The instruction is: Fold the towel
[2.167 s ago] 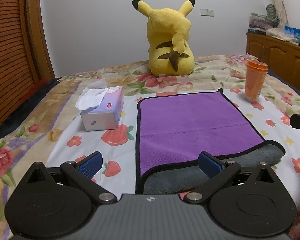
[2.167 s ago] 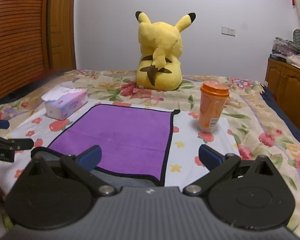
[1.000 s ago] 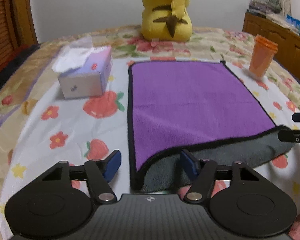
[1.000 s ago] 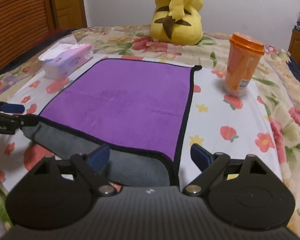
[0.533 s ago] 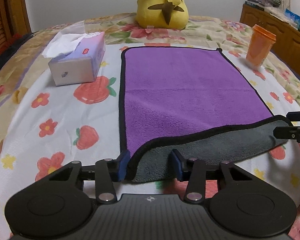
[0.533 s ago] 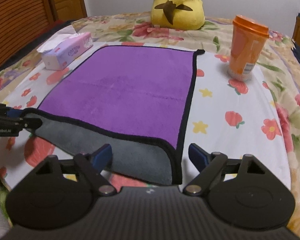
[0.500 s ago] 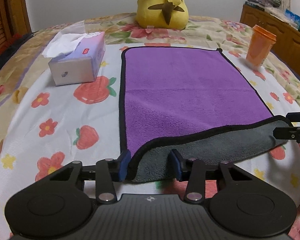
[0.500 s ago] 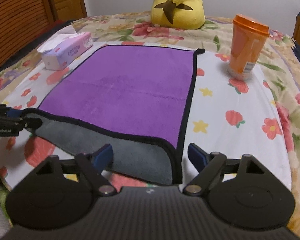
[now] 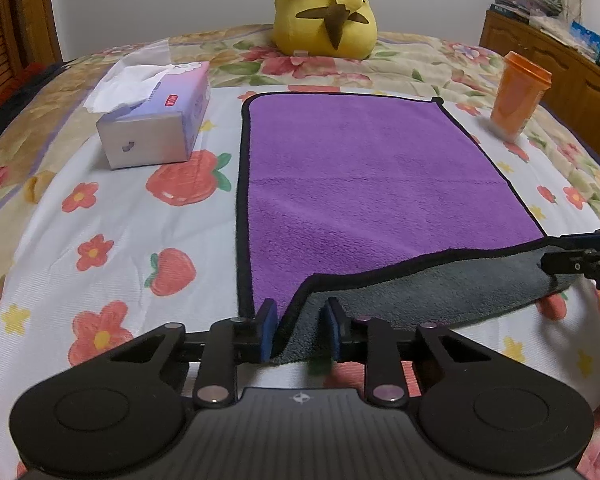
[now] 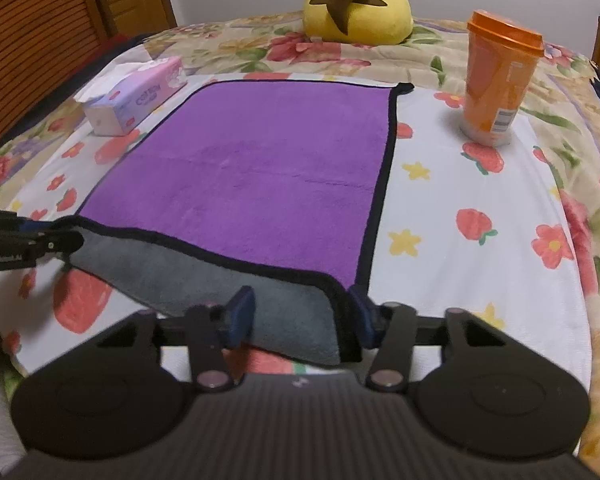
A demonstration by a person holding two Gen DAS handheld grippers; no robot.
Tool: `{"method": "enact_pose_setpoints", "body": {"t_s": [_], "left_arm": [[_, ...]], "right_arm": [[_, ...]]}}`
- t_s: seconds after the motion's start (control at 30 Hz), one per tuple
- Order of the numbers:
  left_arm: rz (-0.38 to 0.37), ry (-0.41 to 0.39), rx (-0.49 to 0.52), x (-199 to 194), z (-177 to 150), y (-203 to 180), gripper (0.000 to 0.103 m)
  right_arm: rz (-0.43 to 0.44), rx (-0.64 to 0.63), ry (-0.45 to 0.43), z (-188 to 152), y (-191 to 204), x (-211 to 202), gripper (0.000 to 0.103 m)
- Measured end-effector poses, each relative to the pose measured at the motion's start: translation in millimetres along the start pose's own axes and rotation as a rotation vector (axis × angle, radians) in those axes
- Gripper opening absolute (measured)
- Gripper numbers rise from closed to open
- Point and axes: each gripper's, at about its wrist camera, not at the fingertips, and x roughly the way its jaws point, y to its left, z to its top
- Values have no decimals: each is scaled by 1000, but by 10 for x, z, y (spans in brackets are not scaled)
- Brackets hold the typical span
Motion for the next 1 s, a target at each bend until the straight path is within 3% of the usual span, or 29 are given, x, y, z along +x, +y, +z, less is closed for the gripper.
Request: {"method": "enact_pose_setpoints", "body": {"t_s": [0.13,0.3,0.43,0.73,1.0], "left_arm": [[-1,-2,3,-2,-2,-8,23],[2,-6,11,-3,2,-14,19],[3,-14,14,-20,9,-16,15],[-10,-57,1,-107,45,5,12],[-40,-152,-5,-333,124,-33,10]], "right_arm": [[-17,-8,9,4,-35,19,29],[-26,-20,22,11,-64,47,20],[-30,-37,19,16,-58,46,6],[-14,-29,-3,55,-88,9,4],[13,-18,-78,151,-88,-150,4]]}}
